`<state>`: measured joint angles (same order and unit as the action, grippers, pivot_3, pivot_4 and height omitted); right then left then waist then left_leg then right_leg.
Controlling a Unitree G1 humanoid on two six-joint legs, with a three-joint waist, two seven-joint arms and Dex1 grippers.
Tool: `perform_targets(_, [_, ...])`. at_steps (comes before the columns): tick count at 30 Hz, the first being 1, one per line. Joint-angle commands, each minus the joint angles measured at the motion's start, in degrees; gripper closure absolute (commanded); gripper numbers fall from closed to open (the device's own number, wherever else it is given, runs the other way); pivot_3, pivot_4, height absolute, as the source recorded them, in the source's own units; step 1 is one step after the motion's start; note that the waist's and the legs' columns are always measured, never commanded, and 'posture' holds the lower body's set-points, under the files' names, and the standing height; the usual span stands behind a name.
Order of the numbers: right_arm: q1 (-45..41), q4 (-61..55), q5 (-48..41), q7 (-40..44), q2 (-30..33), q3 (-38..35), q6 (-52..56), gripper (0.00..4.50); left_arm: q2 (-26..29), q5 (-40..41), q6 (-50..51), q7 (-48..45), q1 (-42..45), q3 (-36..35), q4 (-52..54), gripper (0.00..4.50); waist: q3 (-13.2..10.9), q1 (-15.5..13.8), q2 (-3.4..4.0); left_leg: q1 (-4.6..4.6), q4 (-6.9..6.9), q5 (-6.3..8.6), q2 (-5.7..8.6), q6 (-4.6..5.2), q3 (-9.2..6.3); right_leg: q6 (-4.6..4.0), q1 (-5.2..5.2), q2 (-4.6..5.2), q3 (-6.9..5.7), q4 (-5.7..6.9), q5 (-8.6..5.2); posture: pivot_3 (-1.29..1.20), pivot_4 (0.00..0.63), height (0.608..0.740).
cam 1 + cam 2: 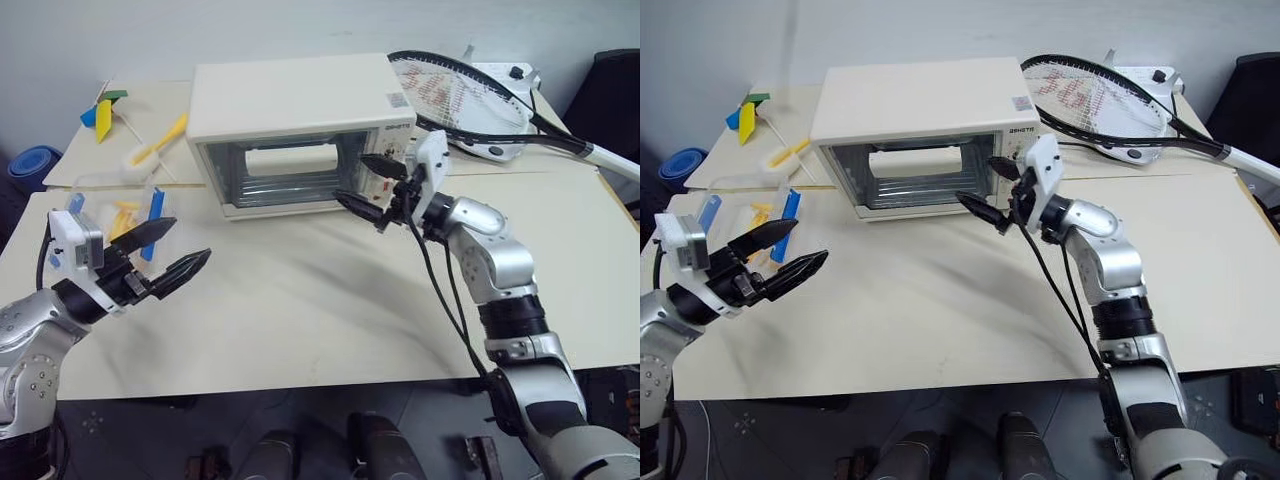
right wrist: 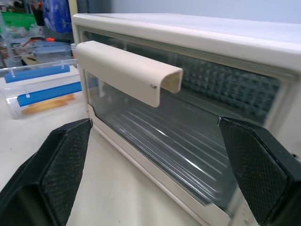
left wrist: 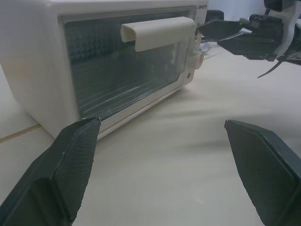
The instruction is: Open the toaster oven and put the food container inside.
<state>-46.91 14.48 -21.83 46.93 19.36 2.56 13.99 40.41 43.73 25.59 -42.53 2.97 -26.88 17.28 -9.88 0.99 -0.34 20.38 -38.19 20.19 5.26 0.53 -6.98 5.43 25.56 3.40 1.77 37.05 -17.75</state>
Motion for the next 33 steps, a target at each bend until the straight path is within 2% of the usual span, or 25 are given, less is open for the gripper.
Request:
perform_targets(1, [-2.44, -0.8, 0.04, 1.22, -1.51, 0.66, -0.05, 0.04, -0.74, 0.28, -0.44, 1.33, -0.14, -1.39, 1.47, 0.0, 0.0, 0.48, 0.0, -0.01, -0.01, 0.0, 0.0, 0.0, -0.01, 0.0, 0.0, 0.01, -0.03, 0.01, 0.0, 0.0, 0.15, 0.74])
perform_targets(8, [-1.86, -7.43, -0.75, 4.12, -2.83, 2.8, 1.03, 0.04, -1.74, 1.32, 0.55, 3.33, 1.13, -2.19, -0.21, 0.0, 0.0, 0.74, 0.0, -0.02, -0.11, -0.05, 0.01, -0.07, 0.0, -0.02, -0.02, 0.01, -0.02, 0.09, 0.01, 0.0, 0.15, 0.74])
perform_targets(14, [7.46, -17.42, -0.24, 10.1, 2.22, 6.21, 1.36, 0.04, -0.75, 2.48, 2.34, 3.84, 4.24, -3.47, -3.45, 0.0, 0.0, 0.84, 0.0, -0.02, -0.02, -0.06, 0.0, -0.1, -0.01, -0.02, 0.03, 0.0, 0.0, 0.11, 0.02, 0.0, 0.15, 0.74])
perform_targets(17, [11.53, -19.31, 1.92, 11.51, 4.37, 7.58, -0.96, 0.0, -0.79, 3.38, 2.74, 4.32, 7.6, -4.31, -6.08, 0.57, 0.0, 0.8, -0.01, -0.02, -0.04, -0.06, 0.0, -0.09, 0.01, -0.02, 0.03, 0.0, 0.0, 0.09, 0.02, 0.0, 0.15, 0.74])
perform_targets(20, [14.58, -19.73, 3.44, 11.6, 5.19, 8.07, -2.78, 0.0, -0.94, 1.88, 1.94, 4.83, 12.74, -2.89, -10.29, 1.51, 0.02, 0.56, -0.04, -0.02, -0.12, -0.06, 0.0, -0.11, 0.0, -0.02, 0.02, 0.0, -0.01, 0.16, 0.02, 0.0, 0.15, 0.74])
perform_targets(27, [17.47, -17.71, 6.87, 10.67, 5.33, 8.13, -7.55, 0.0, -2.97, -8.78, -3.4, 1.74, 20.74, 9.13, -18.88, 3.81, 0.02, 0.61, -0.04, -0.07, -0.22, -0.07, 0.05, -0.12, 0.02, -0.02, 0.01, 0.01, 0.01, 0.34, 0.02, 0.0, 0.15, 0.74])
perform_targets(29, [19.34, -17.71, 7.17, 10.15, 5.73, 7.22, -8.6, 0.0, -3.56, -11.57, -5.3, -0.04, 21.19, 12.31, -20.39, 4.34, 0.03, 0.62, -0.05, -0.06, -0.21, -0.07, 0.04, -0.12, 0.02, -0.02, 0.01, 0.01, 0.0, 0.33, 0.02, 0.0, 0.15, 0.74])
perform_targets(33, [26.11, -19.37, 6.15, 9.8, 7.98, 4.15, -11.31, 0.0, -3.71, -14.62, -7.25, -3.08, 19.71, 15.94, -20.51, 4.46, 0.03, 0.49, -0.06, -0.05, -0.18, -0.06, 0.06, -0.11, -0.01, -0.03, 0.01, 0.02, -0.02, 0.33, 0.02, 0.0, 0.15, 0.74])
